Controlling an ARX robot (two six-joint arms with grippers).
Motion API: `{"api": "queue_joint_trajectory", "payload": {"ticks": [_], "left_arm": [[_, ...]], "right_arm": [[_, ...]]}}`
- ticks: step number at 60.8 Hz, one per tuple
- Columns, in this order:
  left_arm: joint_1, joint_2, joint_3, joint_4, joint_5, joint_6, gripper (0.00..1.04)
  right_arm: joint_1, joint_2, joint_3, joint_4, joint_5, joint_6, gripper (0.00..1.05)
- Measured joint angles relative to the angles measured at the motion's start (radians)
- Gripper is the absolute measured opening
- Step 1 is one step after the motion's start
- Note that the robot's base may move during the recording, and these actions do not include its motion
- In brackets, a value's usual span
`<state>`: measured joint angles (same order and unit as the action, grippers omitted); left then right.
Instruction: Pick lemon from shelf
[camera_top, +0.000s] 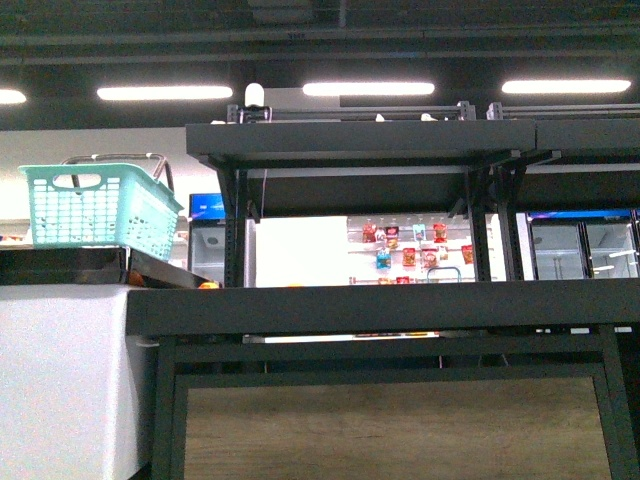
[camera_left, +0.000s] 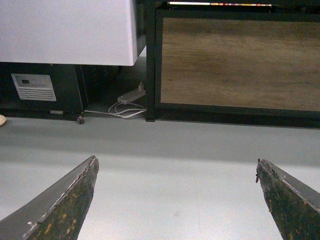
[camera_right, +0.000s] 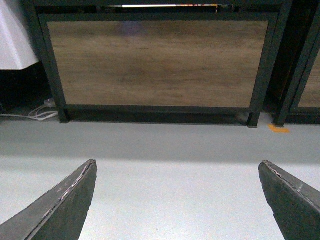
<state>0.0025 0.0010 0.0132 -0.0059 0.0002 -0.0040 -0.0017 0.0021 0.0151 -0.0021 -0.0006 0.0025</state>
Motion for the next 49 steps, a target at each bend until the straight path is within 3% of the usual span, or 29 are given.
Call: {"api": "queue_joint_trajectory", "payload": {"ticks": [49], "left_arm": [[0.0,0.0,0.0,0.0,0.0,0.0,0.97]], "right_arm": [[0.0,0.0,0.0,0.0,0.0,0.0,0.97]]}}
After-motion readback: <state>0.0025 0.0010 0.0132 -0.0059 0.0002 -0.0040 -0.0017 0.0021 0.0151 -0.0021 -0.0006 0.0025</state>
